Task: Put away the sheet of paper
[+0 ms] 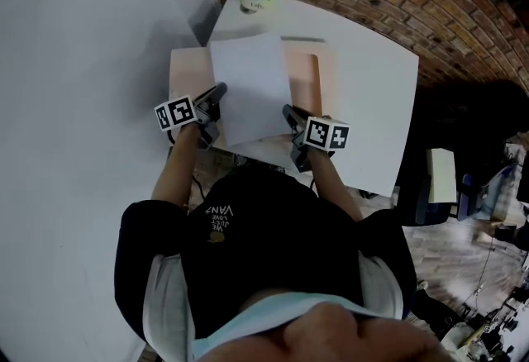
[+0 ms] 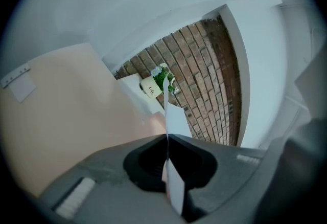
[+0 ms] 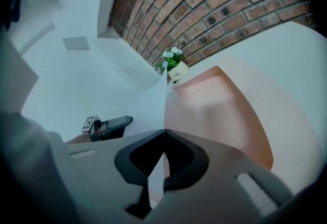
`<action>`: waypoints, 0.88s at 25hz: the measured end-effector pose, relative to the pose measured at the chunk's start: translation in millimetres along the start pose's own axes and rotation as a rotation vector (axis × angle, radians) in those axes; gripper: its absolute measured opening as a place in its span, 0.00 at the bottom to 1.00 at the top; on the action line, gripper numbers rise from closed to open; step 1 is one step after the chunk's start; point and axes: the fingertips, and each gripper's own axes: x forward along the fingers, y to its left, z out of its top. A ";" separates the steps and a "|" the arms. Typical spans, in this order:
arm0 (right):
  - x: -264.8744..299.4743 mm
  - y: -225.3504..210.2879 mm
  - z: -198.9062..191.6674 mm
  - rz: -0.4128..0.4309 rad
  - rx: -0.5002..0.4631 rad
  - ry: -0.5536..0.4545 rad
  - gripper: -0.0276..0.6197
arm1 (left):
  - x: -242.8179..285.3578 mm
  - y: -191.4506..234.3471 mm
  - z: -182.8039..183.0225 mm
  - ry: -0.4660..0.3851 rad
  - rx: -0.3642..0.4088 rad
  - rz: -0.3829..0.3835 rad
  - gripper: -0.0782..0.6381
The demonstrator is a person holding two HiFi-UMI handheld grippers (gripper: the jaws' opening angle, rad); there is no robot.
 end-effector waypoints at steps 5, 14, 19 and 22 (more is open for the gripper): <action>3.1 -1.7 2.1 -0.028 0.012 -0.005 0.04 | 5.3 5.8 3.9 0.026 -0.001 -0.010 0.11; 5.5 -3.2 6.3 -0.085 0.014 -0.016 0.07 | 13.4 12.4 2.0 0.069 -0.013 -0.014 0.11; 5.0 -7.7 12.1 -0.119 0.007 -0.031 0.16 | 18.3 20.8 -0.7 0.088 -0.026 -0.004 0.11; 2.7 -10.7 15.8 -0.131 0.008 -0.042 0.16 | 19.9 25.7 -2.3 0.095 -0.031 0.007 0.11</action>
